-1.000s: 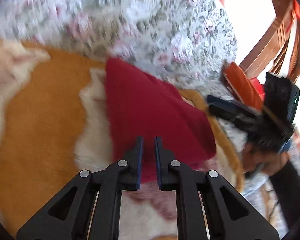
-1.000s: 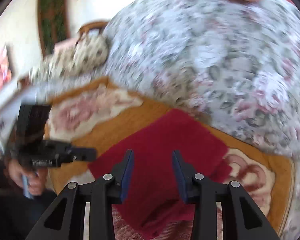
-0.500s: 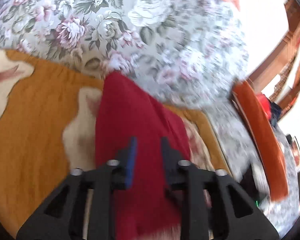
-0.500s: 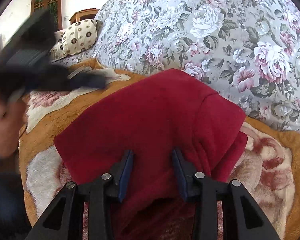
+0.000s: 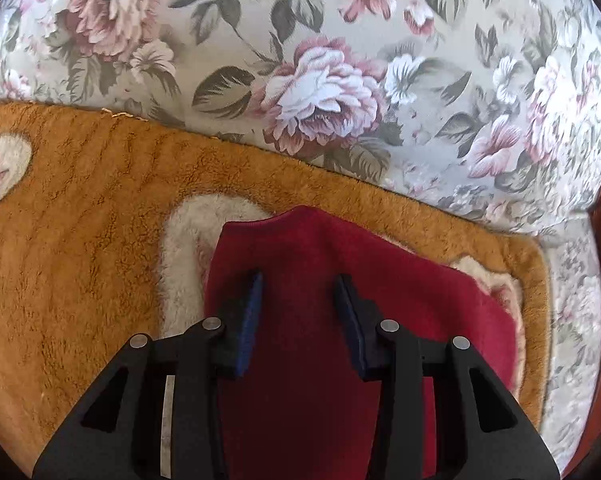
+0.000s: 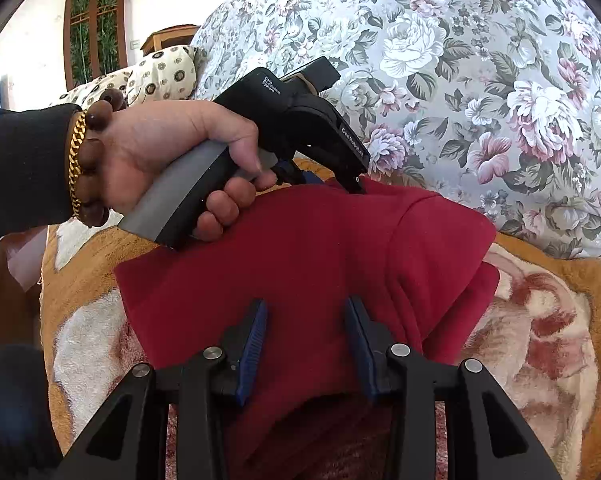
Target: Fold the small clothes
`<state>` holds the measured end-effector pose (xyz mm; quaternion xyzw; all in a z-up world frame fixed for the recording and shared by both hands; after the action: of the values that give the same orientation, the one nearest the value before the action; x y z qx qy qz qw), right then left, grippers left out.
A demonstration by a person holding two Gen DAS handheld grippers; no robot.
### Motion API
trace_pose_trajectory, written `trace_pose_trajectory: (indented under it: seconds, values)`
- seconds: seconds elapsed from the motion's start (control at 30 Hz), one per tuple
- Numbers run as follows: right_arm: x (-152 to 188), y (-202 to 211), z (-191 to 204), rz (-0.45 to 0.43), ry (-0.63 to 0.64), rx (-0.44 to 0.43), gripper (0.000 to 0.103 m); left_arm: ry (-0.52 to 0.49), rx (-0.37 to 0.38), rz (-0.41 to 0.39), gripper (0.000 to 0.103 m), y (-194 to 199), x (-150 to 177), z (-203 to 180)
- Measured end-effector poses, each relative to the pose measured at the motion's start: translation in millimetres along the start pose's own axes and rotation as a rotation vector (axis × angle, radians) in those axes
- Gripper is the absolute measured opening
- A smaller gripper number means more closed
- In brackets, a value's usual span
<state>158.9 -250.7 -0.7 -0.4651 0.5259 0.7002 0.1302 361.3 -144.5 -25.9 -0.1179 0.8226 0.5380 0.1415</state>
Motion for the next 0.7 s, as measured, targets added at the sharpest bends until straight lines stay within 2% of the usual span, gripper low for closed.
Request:
trace_pose_trajectory:
  seconds: [0.03,0.1,0.17,0.23,0.3,0.37,0.4,0.43,0.6,0.67,0.7]
  values:
    - [-1,1,1,0.001,0.006,0.006,0.039,0.011,0.020,-0.015,0.037,11,2,0]
    - [-2,3,3,0.001,0.018,0.020,0.039,0.016,0.096,-0.102,0.038,42,12,-3]
    - [-4,4,4,0.013,0.024,0.015,0.040,-0.052,0.176,-0.168,0.038,75,36,-10]
    - [-14,10,-7,0.036,-0.079,-0.078,0.040,-0.118,0.195,-0.194,0.040,91,61,-12]
    - [-26,18,-23,0.020,-0.186,-0.112,0.039,-0.173,0.213,-0.209,0.040,97,92,-10]
    - [-44,28,-46,-0.035,-0.246,-0.009,0.040,-0.207,0.209,-0.243,0.042,93,106,-13]
    - [-54,28,-60,-0.050,-0.276,0.062,0.040,-0.220,0.203,-0.252,0.042,89,113,-12]
    - [-60,26,-68,-0.045,-0.294,0.098,0.040,-0.234,0.195,-0.258,0.042,83,117,-15]
    - [-96,-12,-82,-0.022,-0.309,0.082,0.040,-0.362,0.077,-0.318,0.042,76,128,-27]
    - [-77,-51,-91,0.141,-0.364,0.082,0.040,-0.347,0.094,-0.314,0.042,76,127,-23]
    - [-55,-74,-95,0.287,-0.390,0.106,0.040,-0.338,0.115,-0.302,0.042,78,126,-21]
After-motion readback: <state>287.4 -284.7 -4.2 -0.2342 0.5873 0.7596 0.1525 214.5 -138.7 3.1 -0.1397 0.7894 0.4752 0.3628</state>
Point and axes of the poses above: each gripper's, at about its wrist camera, not at the fingertips, and y roughly against the way its jaws point, z to its left, x to its underside, the point moved 5 cm from there along -y, roughly the way its jaws point, and after that the axes turned 2 degrees about x, right-handed, at the moved point
